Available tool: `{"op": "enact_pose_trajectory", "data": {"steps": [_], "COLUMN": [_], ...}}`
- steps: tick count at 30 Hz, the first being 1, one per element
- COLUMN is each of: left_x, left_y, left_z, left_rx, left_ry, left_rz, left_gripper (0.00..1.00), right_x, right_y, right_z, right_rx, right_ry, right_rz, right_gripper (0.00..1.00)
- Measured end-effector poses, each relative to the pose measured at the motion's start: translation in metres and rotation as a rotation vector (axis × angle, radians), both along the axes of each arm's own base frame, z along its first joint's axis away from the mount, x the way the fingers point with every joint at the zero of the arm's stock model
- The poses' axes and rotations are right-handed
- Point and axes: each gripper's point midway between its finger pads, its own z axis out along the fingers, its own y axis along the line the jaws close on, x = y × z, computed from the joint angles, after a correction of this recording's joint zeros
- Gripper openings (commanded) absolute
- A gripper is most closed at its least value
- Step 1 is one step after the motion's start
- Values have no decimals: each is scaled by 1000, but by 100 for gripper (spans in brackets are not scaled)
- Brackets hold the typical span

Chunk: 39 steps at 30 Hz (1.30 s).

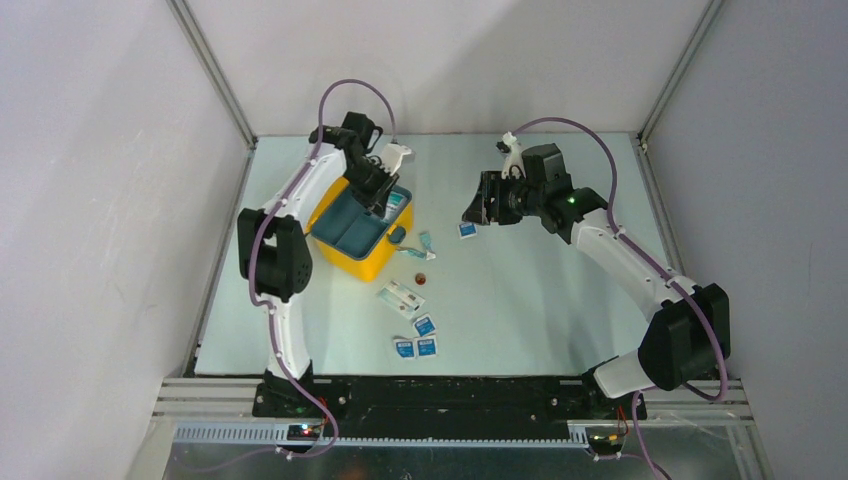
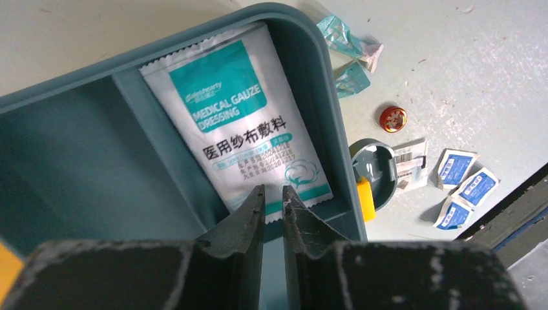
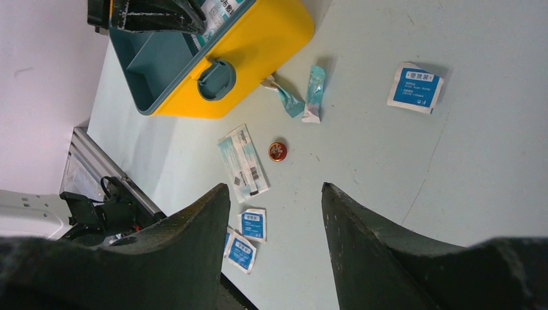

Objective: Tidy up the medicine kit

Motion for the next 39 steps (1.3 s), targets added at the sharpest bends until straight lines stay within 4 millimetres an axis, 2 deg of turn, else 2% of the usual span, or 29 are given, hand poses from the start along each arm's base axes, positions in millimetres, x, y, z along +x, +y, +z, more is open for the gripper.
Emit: {"op": "enact_pose_trajectory", "data": {"steps": [3, 6, 8, 11, 15, 17, 19, 20, 22, 25, 28, 31, 34, 39], "left_x": [1, 1, -1, -9, -30, -46, -64, -76, -91, -106, -123, -130, -130, -127], "left_y": [5, 10, 14, 19, 29, 38, 48, 56, 70, 84, 85, 84, 81, 74], "left_z": [10, 35, 62, 115, 173, 186, 186, 180, 169, 158, 163, 180, 193, 191], "left_rx": [18, 24, 18, -26, -104, -132, -159, -170, -190, -246, -370, -489, -587, -695], "left_ry": [-34, -106, -177, -316, -504, -575, -619, -627, -631, -634, -638, -646, -636, -550], "left_rz": [8, 19, 34, 77, 158, 213, 280, 332, 427, 543, 607, 655, 687, 706], "left_gripper": [26, 28, 29, 32, 37, 43, 55, 66, 74, 86, 97, 99, 100, 99], "right_x": [0, -3, -8, -18, -39, -53, -67, -77, -102, -134, -152, -148, -132, -117], "right_y": [0, 1, 4, 16, 52, 79, 101, 111, 128, 143, 151, 155, 155, 157], "right_z": [-1, -3, -5, -9, -36, -58, -82, -96, -124, -158, -178, -180, -173, -167], "right_rx": [-4, -8, -12, -22, -104, -171, -247, -292, -388, -520, -631, -691, -728, -760], "right_ry": [-10, -19, -31, -52, -65, -71, -80, -87, -98, -127, -165, -206, -249, -290], "right_rz": [10, 49, 92, 186, 382, 495, 581, 626, 712, 804, 852, 832, 776, 729], "right_gripper": [58, 59, 58, 57, 50, 50, 50, 50, 50, 49, 48, 48, 48, 48]}}
